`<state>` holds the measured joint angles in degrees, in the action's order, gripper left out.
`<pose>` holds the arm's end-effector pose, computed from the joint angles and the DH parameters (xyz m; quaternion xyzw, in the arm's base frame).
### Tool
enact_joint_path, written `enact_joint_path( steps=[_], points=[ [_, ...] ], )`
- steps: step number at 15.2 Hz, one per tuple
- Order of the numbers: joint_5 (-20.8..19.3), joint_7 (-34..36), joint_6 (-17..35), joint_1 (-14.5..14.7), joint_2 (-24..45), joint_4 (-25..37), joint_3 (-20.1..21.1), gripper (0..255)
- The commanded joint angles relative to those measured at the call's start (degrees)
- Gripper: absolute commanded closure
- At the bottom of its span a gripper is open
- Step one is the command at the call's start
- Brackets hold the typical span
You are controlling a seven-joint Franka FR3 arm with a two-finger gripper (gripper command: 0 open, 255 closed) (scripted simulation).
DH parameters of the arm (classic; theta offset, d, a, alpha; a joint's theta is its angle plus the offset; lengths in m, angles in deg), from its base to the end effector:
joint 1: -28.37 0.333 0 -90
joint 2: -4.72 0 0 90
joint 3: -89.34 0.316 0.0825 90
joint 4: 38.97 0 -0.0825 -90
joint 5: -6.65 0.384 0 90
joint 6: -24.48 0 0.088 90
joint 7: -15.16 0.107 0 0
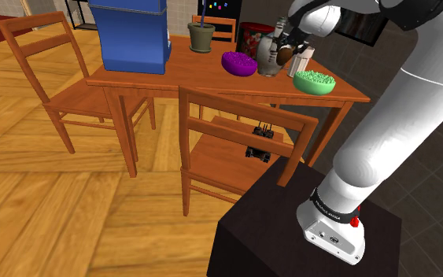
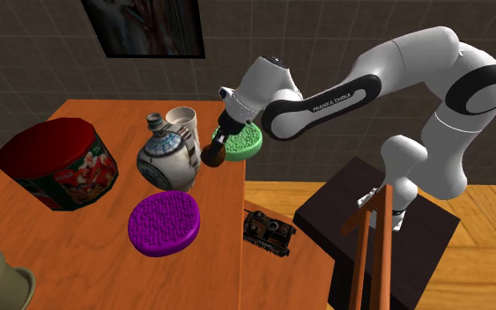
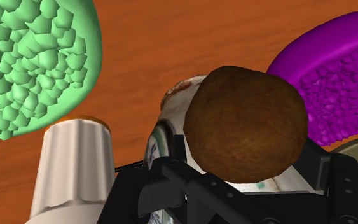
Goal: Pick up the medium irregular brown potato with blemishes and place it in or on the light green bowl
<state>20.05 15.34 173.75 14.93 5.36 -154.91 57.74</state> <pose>0.4196 -0.4256 0.5080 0.8496 -0.4389 0.2909 0.0306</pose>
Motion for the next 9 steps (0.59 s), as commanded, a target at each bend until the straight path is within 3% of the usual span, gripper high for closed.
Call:
enact_joint_path(
  steps=[1,9],
  points=[
    [-1.08,0.91,-1.41,0.04,-0.61,0.96,-0.01,255],
    [-3.72,3.26,-6.77,-0.01,-2.08,5.23,0.03,255]
  ],
)
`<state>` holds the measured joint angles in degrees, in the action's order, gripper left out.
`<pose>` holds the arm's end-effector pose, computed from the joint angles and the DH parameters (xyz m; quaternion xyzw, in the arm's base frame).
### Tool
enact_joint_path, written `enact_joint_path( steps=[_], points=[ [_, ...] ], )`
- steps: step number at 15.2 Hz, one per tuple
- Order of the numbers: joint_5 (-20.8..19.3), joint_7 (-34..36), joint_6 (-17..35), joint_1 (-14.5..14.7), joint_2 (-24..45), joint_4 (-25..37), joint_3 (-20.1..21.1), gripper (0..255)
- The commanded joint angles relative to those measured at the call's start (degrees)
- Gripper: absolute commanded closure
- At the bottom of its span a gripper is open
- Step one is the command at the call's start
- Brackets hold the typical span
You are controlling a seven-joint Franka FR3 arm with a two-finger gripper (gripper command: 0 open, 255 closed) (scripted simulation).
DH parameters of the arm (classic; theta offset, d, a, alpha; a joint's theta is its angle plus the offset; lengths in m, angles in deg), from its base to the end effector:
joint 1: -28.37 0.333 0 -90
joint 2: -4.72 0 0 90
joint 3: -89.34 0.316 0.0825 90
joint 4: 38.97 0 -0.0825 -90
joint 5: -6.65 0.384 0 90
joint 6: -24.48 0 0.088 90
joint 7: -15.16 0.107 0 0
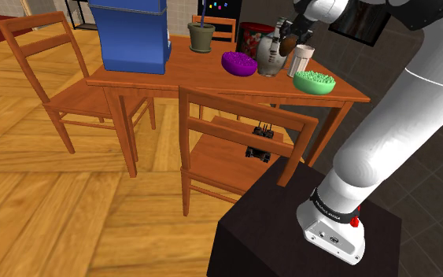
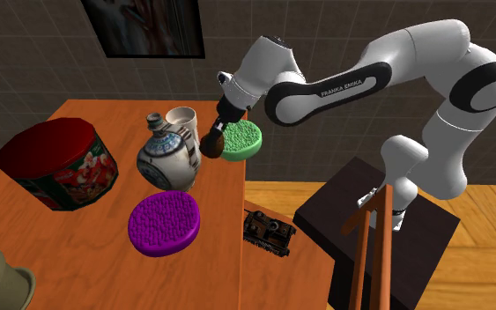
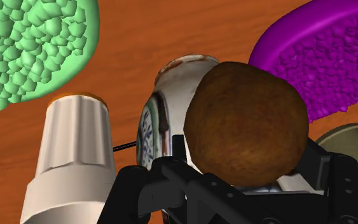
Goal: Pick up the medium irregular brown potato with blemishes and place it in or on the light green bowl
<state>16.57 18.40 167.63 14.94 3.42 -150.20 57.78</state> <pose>0.4199 -0.4249 0.5540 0.8497 -0.4387 0.2910 0.0307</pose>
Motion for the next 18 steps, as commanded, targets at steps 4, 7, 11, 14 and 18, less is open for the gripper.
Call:
enact_joint_path(
  steps=[4,7,11,14,18],
  points=[
    [1.2,-5.37,-1.78,-2.02,-2.91,-1.37,-2.43,255],
    [2.45,-9.7,-3.01,-3.38,-4.46,-2.06,-4.6,255],
    [4.45,-15.69,-5.14,-5.13,-5.72,-2.01,-7.81,255],
    [6.51,-20.89,-7.37,-6.44,-5.97,-1.11,-10.88,255],
    [7.98,-22.5,-4.64,-6.19,-5.41,-3.6,-11.24,255]
  ],
)
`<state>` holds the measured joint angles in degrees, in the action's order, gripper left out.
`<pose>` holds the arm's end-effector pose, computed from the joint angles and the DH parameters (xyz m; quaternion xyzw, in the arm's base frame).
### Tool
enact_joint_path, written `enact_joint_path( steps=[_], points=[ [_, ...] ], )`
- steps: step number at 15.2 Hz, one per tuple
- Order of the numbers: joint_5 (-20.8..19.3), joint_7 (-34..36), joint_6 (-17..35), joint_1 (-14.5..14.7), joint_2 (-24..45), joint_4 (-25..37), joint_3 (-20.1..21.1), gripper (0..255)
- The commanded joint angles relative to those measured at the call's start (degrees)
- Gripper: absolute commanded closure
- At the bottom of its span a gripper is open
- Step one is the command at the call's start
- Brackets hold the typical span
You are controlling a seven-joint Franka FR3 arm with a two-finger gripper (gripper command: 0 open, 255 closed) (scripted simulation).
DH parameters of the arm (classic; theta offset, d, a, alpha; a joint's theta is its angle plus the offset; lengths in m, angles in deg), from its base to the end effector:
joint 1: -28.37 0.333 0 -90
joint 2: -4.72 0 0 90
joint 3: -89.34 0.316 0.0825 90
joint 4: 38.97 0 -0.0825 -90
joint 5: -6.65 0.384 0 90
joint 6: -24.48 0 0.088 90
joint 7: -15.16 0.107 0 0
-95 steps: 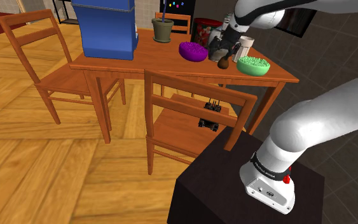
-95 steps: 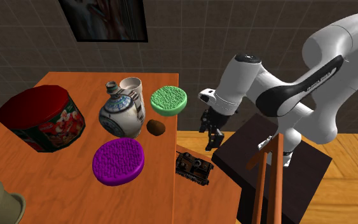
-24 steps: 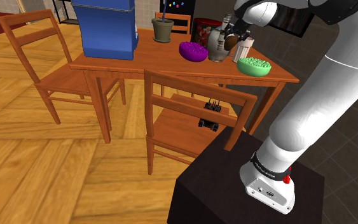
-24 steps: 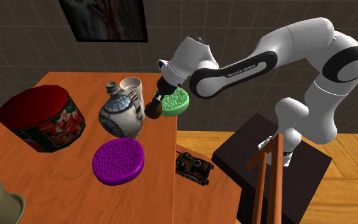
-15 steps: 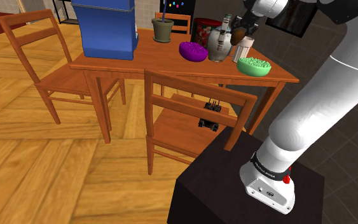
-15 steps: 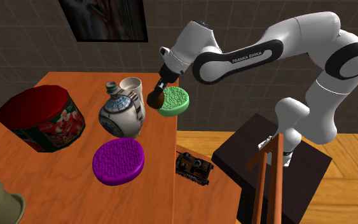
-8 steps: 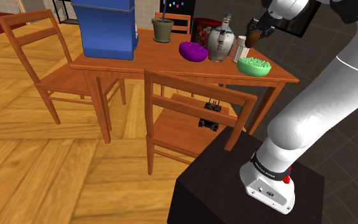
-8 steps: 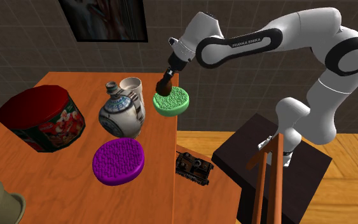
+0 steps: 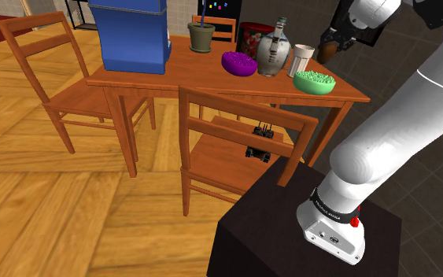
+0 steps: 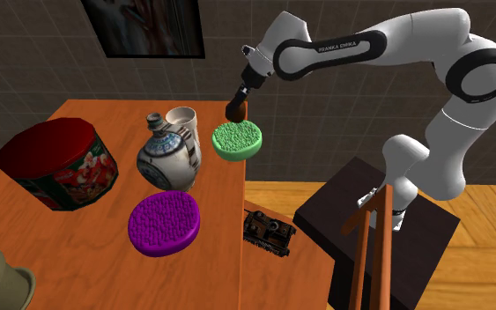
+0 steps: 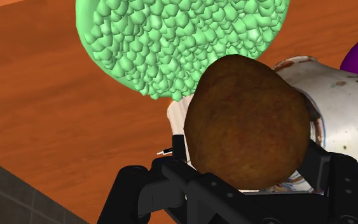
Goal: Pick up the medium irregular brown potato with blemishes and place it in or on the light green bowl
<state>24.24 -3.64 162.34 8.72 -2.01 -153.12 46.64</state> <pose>0.2539 -0.5142 0.5547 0.8496 -0.4390 0.2908 0.0307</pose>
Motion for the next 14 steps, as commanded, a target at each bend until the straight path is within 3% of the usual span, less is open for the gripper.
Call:
enact_joint_path(
  steps=[1,14],
  points=[
    [0.74,-0.91,1.31,0.09,0.2,-1.26,-0.19,255],
    [7.35,-7.15,7.88,1.06,3.18,-6.55,-1.36,255]
  ],
)
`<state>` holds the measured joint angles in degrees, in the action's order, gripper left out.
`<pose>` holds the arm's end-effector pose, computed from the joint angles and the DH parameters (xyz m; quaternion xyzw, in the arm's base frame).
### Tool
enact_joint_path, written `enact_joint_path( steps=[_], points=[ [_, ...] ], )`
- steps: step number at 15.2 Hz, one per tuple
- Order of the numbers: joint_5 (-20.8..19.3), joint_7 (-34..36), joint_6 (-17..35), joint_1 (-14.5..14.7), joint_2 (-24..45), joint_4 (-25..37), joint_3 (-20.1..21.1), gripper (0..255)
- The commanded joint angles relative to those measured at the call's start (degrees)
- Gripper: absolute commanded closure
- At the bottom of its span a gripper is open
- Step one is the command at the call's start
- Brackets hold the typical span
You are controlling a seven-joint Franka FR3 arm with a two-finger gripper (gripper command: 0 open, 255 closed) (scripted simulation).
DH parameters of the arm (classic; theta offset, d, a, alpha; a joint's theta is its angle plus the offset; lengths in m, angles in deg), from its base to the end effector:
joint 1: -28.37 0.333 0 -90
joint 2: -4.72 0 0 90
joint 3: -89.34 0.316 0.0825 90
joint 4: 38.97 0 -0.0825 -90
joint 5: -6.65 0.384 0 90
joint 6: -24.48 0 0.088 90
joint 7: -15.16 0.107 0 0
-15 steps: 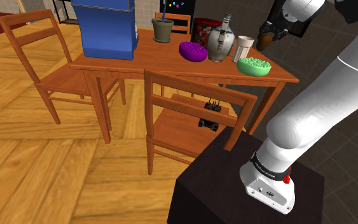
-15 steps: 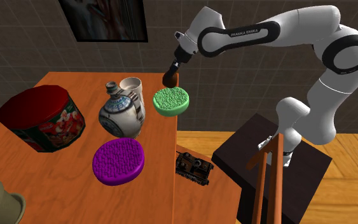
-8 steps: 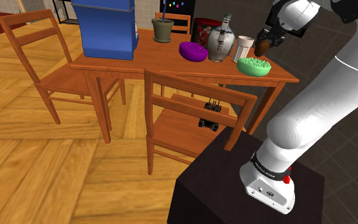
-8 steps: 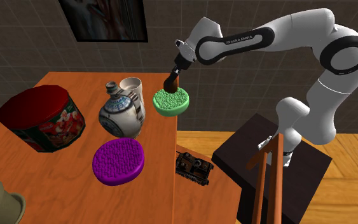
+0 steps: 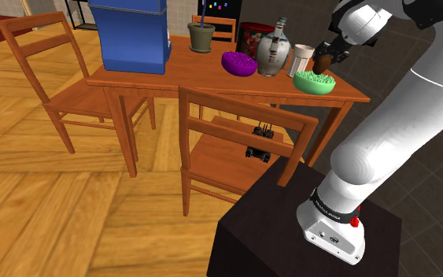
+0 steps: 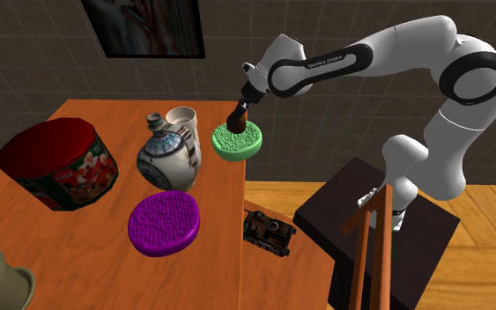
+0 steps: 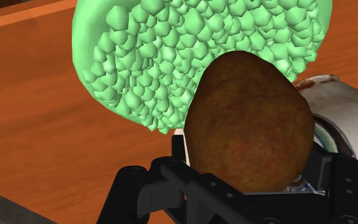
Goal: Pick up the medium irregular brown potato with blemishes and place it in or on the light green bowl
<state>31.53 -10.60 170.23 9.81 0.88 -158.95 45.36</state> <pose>0.2539 -0.5152 0.4969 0.8477 -0.4375 0.2980 0.0336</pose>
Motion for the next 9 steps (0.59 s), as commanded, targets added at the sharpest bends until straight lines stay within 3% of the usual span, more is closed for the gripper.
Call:
enact_joint_path(
  steps=[1,5,6,9],
  points=[
    [0.06,-0.18,-0.01,-0.03,0.29,-0.72,-0.08,255],
    [0.07,-0.19,-0.01,-0.05,0.29,-0.71,-0.06,255],
    [0.13,-0.26,0.05,-0.05,0.3,-0.78,-0.07,0],
    [-0.14,0.08,0.55,0.06,0.04,-1.34,0.16,0]
  ],
)
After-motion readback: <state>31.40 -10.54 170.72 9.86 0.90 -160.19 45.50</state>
